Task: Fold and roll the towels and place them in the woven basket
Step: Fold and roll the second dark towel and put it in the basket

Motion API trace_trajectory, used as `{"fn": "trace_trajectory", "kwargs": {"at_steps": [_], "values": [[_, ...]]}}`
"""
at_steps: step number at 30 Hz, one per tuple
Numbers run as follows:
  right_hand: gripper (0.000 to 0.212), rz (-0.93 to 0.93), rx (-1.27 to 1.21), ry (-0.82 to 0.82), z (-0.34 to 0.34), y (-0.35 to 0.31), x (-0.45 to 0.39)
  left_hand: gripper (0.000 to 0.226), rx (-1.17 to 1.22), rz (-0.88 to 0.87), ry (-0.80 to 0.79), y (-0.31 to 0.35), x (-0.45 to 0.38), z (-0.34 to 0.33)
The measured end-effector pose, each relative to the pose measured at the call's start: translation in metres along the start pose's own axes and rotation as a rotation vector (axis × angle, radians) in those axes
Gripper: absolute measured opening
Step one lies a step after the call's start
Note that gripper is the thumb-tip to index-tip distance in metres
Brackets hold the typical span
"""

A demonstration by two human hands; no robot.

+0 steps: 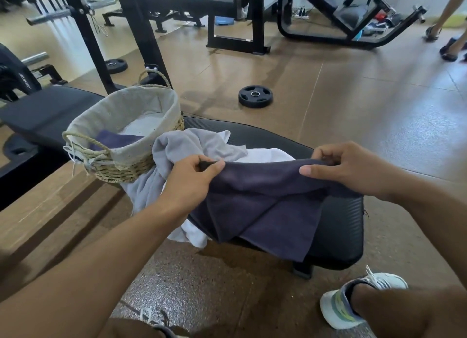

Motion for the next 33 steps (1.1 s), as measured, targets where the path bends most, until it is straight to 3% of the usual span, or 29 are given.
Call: {"fn": "trace_trajectory", "kwargs": {"at_steps": [3,7,11,15,19,21,25,27,33], "values": [[0.043,-0.067,0.093,0.082,0.013,0.008,0.0,0.006,-0.018,-0.023,0.018,0.0,-0.005,0.007],[0.046,-0.139,0.053,0.157,0.016,0.014,0.005,0.027,0.034,0.023,0.024,-0.003,-0.008,0.012],[0.02,-0.036,-0.119,0.2,0.005,-0.003,0.009,0.027,0.072,0.019,0.004,0.005,0.004,0.005],[0.008,0.054,-0.269,0.069,-0.03,-0.032,0.013,0.022,0.104,-0.075,-0.055,0.019,0.023,-0.009],[0.029,0.096,-0.307,-0.085,-0.056,-0.048,0.019,0.019,0.154,-0.164,-0.112,0.031,0.047,-0.026],[0.032,0.161,-0.163,-0.029,-0.054,-0.05,0.018,0.015,0.182,-0.178,-0.176,0.034,0.056,-0.035],[0.011,0.242,0.292,0.218,-0.041,-0.055,0.02,0.014,0.249,-0.178,-0.263,0.036,0.063,-0.045],[0.02,0.235,0.448,0.242,-0.039,-0.058,0.021,0.015,0.279,-0.193,-0.279,0.037,0.064,-0.048],[0.036,0.249,0.484,0.271,-0.036,-0.056,0.018,0.017,0.336,-0.191,-0.31,0.038,0.073,-0.054]]}}
Point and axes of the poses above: each hand's wrist, its own x-axis away from the middle knuckle, its own z-axis out of the back of the hand, y = z × x, the point moved 8 cm from there along -x, towards the middle knuckle, and after that the axes turned 10 degrees about z, right-handed, at the moved point
